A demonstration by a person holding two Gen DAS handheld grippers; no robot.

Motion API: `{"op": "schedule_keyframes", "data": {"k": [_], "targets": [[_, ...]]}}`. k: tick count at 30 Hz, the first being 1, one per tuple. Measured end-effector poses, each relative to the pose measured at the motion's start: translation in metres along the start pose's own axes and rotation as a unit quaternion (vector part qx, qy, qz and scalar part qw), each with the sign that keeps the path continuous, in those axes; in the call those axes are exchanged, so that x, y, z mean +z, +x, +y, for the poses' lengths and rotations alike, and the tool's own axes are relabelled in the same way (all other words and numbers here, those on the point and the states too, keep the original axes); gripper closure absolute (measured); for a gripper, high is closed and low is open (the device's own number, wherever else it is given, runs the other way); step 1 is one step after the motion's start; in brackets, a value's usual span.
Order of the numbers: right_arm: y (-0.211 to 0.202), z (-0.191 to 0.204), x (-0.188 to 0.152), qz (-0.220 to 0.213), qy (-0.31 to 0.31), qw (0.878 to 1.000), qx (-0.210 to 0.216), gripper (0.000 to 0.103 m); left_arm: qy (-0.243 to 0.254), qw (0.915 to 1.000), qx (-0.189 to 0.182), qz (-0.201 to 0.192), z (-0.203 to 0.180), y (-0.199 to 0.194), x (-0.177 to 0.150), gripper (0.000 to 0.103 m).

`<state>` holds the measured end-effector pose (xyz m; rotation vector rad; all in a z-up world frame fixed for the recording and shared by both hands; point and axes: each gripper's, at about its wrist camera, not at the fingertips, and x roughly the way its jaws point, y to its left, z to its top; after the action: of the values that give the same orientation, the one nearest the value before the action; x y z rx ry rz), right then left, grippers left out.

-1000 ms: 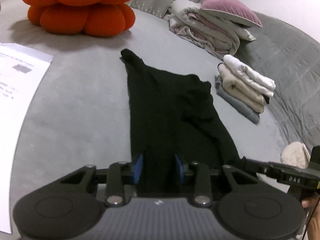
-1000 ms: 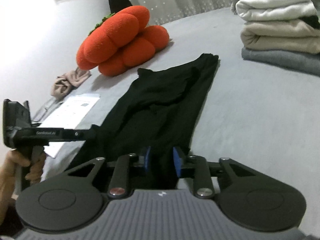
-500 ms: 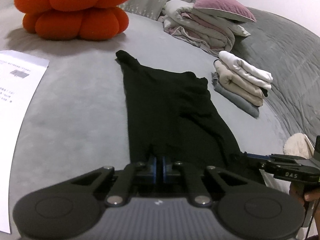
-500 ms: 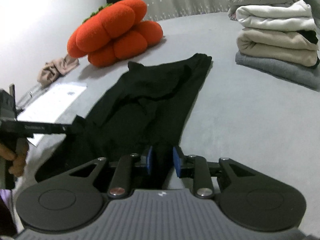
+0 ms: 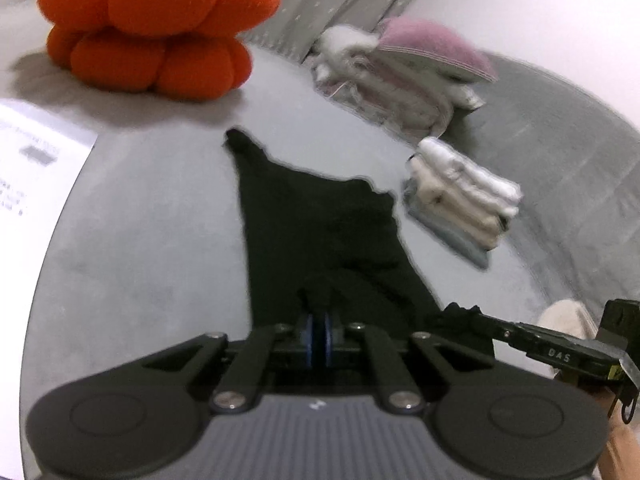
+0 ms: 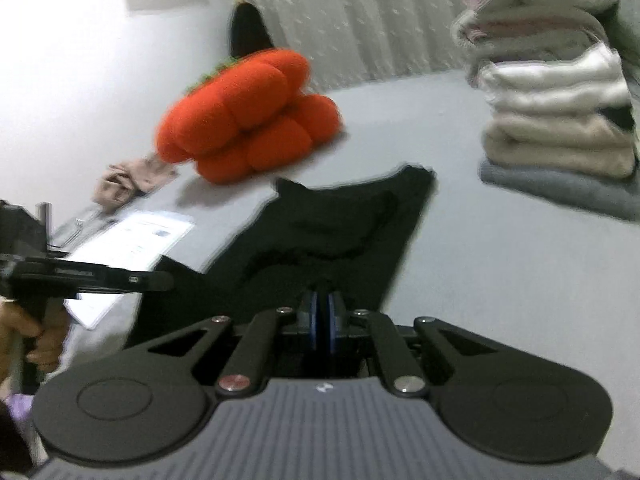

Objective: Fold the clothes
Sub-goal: 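Grasp the black dress strip end with both grippers side by side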

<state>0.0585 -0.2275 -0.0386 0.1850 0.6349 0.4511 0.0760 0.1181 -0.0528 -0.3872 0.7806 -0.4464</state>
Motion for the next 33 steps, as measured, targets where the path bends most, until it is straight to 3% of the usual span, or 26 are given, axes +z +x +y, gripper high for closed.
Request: {"op": "schedule_keyframes", "data": {"k": [3, 4, 5, 6, 11, 16, 23, 25, 28, 30, 33], "targets": [[0.012, -0.008, -0.004, 0.030, 0.023, 0.999, -0.021, 0.084, -0.011, 0.9996, 0.009, 0.027, 0.000, -0.002, -0.001, 0.084], [0.011, -0.008, -0.004, 0.032, 0.030, 0.999, -0.020, 0.081, -0.014, 0.9992, 0.012, 0.035, 0.000, -0.002, -0.002, 0.073], [0.007, -0.008, -0.003, 0.033, 0.034, 0.999, -0.019, 0.070, -0.018, 0.9989, 0.011, 0.043, 0.001, -0.006, -0.003, 0.064], [0.001, -0.007, -0.002, 0.031, 0.036, 0.999, -0.015, 0.057, -0.022, 0.9985, 0.009, 0.049, 0.003, -0.011, -0.003, 0.061], [-0.027, -0.008, -0.009, 0.067, 0.071, 0.995, 0.003, 0.055, -0.055, 0.9940, -0.007, 0.095, 0.018, -0.030, -0.014, 0.057], [-0.048, -0.022, -0.025, 0.127, 0.155, 0.979, 0.036, 0.055, -0.111, 0.9830, -0.056, 0.135, 0.042, -0.042, -0.032, 0.057], [-0.067, -0.037, -0.043, 0.190, 0.255, 0.943, 0.099, 0.055, -0.195, 0.9437, -0.159, 0.215, 0.070, -0.038, -0.056, 0.055], [-0.067, -0.037, -0.051, 0.216, 0.271, 0.930, 0.121, 0.056, -0.202, 0.9399, -0.168, 0.218, 0.070, -0.034, -0.060, 0.056], [-0.060, -0.034, -0.057, 0.216, 0.284, 0.925, 0.131, 0.057, -0.215, 0.9338, -0.185, 0.218, 0.066, -0.024, -0.064, 0.057], [-0.053, -0.033, -0.060, 0.211, 0.302, 0.918, 0.145, 0.057, -0.225, 0.9289, -0.198, 0.217, 0.065, -0.016, -0.067, 0.063], [-0.044, -0.034, -0.061, 0.199, 0.322, 0.912, 0.159, 0.063, -0.237, 0.9252, -0.200, 0.218, 0.062, -0.003, -0.074, 0.088]]}}
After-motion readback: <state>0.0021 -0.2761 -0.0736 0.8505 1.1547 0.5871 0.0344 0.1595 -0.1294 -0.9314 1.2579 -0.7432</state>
